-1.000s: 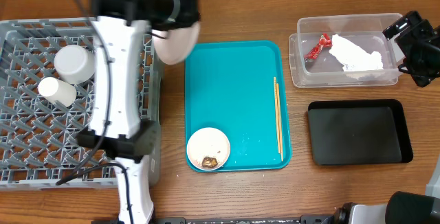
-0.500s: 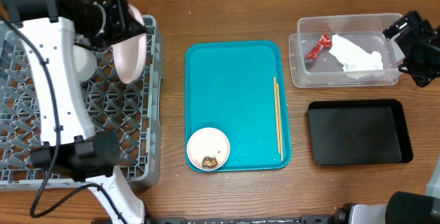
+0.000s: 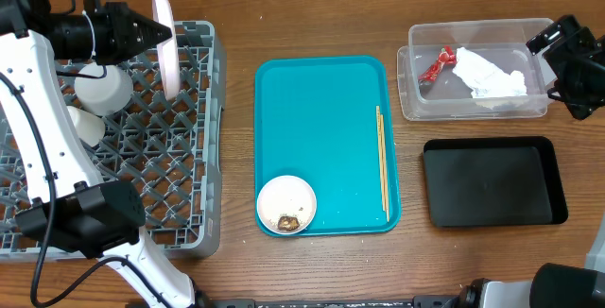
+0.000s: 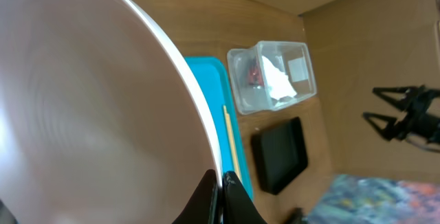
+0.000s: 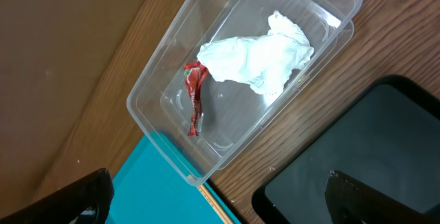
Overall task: Sort waste into correct bins and load items into the dishwasher
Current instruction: 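Stand the white plate upright in the rack and release it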
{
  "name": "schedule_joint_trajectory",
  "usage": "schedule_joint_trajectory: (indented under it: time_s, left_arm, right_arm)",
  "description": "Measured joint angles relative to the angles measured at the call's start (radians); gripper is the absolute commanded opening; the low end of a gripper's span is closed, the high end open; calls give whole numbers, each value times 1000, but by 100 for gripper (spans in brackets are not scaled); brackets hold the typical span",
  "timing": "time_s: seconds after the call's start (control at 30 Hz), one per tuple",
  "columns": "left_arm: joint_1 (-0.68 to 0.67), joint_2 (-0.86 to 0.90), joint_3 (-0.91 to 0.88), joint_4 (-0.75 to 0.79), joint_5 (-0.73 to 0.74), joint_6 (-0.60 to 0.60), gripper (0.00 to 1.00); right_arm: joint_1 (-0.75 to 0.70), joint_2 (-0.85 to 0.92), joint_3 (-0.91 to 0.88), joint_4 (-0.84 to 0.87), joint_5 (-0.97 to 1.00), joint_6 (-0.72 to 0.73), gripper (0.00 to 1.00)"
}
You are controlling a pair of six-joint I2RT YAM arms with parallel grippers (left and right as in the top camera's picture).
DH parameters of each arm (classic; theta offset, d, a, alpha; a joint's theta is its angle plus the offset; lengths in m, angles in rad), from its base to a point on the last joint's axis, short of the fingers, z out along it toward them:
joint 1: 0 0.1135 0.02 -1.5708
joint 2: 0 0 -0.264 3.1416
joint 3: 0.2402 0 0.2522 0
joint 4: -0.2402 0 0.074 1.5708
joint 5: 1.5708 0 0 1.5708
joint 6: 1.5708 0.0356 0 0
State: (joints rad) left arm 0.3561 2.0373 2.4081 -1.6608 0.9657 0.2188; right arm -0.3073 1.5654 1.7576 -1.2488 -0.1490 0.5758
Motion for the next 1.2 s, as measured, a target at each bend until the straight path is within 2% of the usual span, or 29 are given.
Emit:
schedule_joint_trajectory:
  time_s: [0.23, 0.57, 0.97, 1.2]
  left_arm:
    - [19, 66, 0, 67, 1, 101, 4]
    - [56, 218, -7, 45, 95, 225, 4]
    - [56, 226, -8, 45, 120, 264, 4]
    - [56, 295, -8, 45, 120, 264, 4]
  right_arm:
    - [0, 0, 0, 0, 0, 0, 100]
    - [0, 0, 0, 0, 0, 0, 100]
    - [0, 0, 0, 0, 0, 0, 100]
    - [0, 0, 0, 0, 0, 0, 100]
